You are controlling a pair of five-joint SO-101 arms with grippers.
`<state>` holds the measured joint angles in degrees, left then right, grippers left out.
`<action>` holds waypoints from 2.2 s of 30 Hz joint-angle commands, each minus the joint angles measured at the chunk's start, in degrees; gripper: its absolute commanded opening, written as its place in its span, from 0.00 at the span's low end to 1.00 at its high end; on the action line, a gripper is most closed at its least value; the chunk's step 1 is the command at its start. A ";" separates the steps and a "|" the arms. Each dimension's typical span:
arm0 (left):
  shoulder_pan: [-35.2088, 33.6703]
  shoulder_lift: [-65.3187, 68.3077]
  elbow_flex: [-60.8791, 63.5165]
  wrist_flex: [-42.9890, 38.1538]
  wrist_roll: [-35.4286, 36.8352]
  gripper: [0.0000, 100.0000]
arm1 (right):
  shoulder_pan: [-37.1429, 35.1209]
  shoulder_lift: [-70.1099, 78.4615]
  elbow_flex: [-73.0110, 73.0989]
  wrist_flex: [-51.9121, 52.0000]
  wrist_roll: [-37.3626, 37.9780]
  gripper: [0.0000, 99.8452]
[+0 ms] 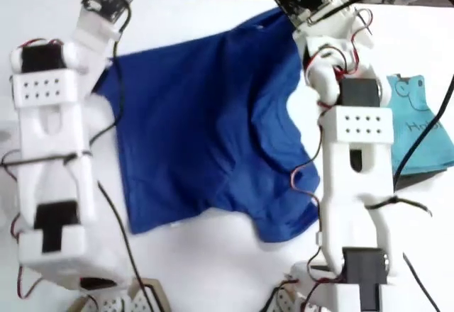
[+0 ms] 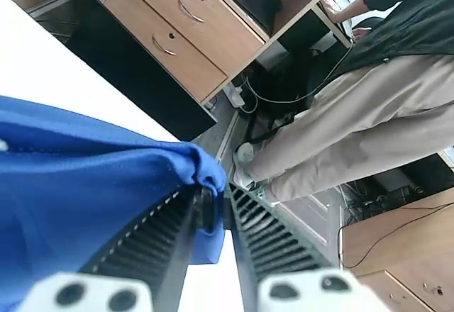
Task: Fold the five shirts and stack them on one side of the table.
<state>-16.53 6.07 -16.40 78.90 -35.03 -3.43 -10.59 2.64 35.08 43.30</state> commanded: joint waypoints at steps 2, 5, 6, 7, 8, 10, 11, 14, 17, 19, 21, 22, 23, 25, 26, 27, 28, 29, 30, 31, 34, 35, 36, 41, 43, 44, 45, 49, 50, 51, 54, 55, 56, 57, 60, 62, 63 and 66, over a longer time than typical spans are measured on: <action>-1.41 3.60 -7.43 6.42 -0.35 0.03 | 1.10 -0.31 -0.09 -0.57 0.44 0.02; -1.14 4.22 -10.15 11.25 -0.35 0.03 | 1.19 -0.66 -0.44 6.29 0.44 0.02; -1.14 4.22 -10.95 12.84 -0.35 0.03 | 1.36 -1.19 -0.70 9.19 0.44 0.02; -1.14 4.22 -11.47 14.51 -0.35 0.03 | 1.45 -1.98 -0.70 12.00 0.44 0.02; -1.14 4.22 -11.91 16.18 -0.35 0.03 | 1.45 -2.86 -0.35 14.37 0.44 0.02; -1.14 4.13 -12.26 19.60 -0.44 0.03 | 1.27 -4.62 -0.09 19.03 0.18 0.02; -1.05 4.13 -12.26 20.92 -0.44 0.03 | 1.19 -5.49 0.18 20.53 0.09 0.02; -0.26 3.87 -11.82 23.30 -0.35 0.03 | 1.01 -8.92 2.29 22.81 0.00 0.02; -0.53 1.05 -10.15 23.38 -0.35 0.03 | 1.36 -12.70 6.15 24.75 0.44 0.02; -0.18 -1.67 -7.08 23.38 -0.44 0.03 | 1.45 -15.25 9.49 25.45 0.44 0.02; 0.79 -4.48 -2.86 23.30 -0.44 0.03 | 1.45 -17.89 12.92 25.36 0.44 0.02; 1.23 -5.98 -0.22 23.30 -0.79 0.03 | 1.45 -19.47 14.68 25.45 0.44 0.02; 1.58 -7.82 2.77 23.30 -1.85 0.03 | 1.45 -21.23 16.44 25.45 0.44 0.02; 1.67 -12.22 9.10 23.30 -3.16 0.03 | 1.54 -25.10 20.22 25.54 0.44 0.02; 1.67 -14.51 12.09 22.95 -3.52 0.03 | 1.89 -27.21 22.33 25.54 0.53 0.02; 1.58 -16.79 14.90 22.86 -3.60 0.03 | 2.51 -29.32 24.70 25.54 0.53 0.02; 1.41 -19.08 17.45 22.77 -3.60 0.03 | 2.95 -31.25 26.73 25.54 0.53 0.02; 1.32 -21.19 20.00 22.51 -3.60 0.03 | 3.21 -33.10 28.92 25.54 0.70 0.02; 1.32 -23.21 22.37 22.51 -3.60 0.03 | 3.65 -35.03 31.38 25.54 1.85 0.02; 1.32 -25.23 24.66 22.51 -3.60 0.03 | 4.00 -36.79 33.76 25.54 2.99 0.02; 1.58 -30.07 31.52 22.51 -3.69 0.03 | 5.14 -41.98 40.09 25.45 5.10 0.02; 1.67 -31.30 33.36 22.51 -3.69 0.03 | 5.67 -43.65 41.85 25.45 5.45 0.02; 1.67 -32.53 34.95 22.51 -3.69 0.03 | 6.20 -45.41 43.60 25.45 5.80 0.02; 1.58 -35.87 42.24 21.63 -4.92 0.03 | 8.22 -54.11 52.40 25.63 8.35 0.02; 1.58 -36.22 45.67 20.31 -6.24 0.03 | 8.04 -57.45 55.65 27.03 9.58 0.02; 1.32 -36.22 47.52 19.08 -6.42 0.03 | 7.78 -59.03 57.41 27.91 10.37 0.02; 1.32 -36.13 49.45 17.85 -6.59 0.03 | 7.69 -60.44 59.08 28.35 11.08 0.02; 1.67 -35.96 56.84 12.31 -6.77 0.03 | 7.78 -65.36 66.55 28.70 14.68 0.02; 1.67 -35.96 58.51 10.90 -6.77 0.03 | 7.78 -66.33 68.57 28.70 15.56 0.02; 1.58 -35.96 59.91 9.76 -6.77 0.03 | 7.78 -67.30 70.51 28.70 16.53 0.02; 1.58 -35.96 63.52 6.86 -6.86 0.03 | 7.87 -69.67 75.43 28.70 18.64 0.02; 1.58 -35.96 64.57 5.98 -6.86 0.03 | 8.04 -70.46 76.66 28.70 19.16 0.02; 1.58 -35.96 65.45 5.19 -6.86 0.03 | 8.04 -71.25 77.80 28.70 19.52 0.02; 1.58 -35.96 66.33 4.57 -6.86 0.03 | 8.13 -72.04 78.68 28.70 19.52 0.02; 1.58 -35.87 68.62 2.99 -6.86 0.03 | 8.13 -74.24 80.26 28.70 19.52 0.02; 1.58 -35.87 69.67 2.46 -6.86 0.03 | 8.22 -75.74 80.44 28.70 19.52 0.02; 1.58 -35.87 70.02 2.20 -6.86 0.03 | 8.40 -76.35 80.44 28.79 19.52 0.02; 1.67 -35.87 70.11 2.20 -6.86 0.03 | 10.33 -78.73 80.26 29.14 19.78 0.02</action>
<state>-15.47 -28.40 53.67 81.63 -41.45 5.19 -86.81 83.16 63.82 62.46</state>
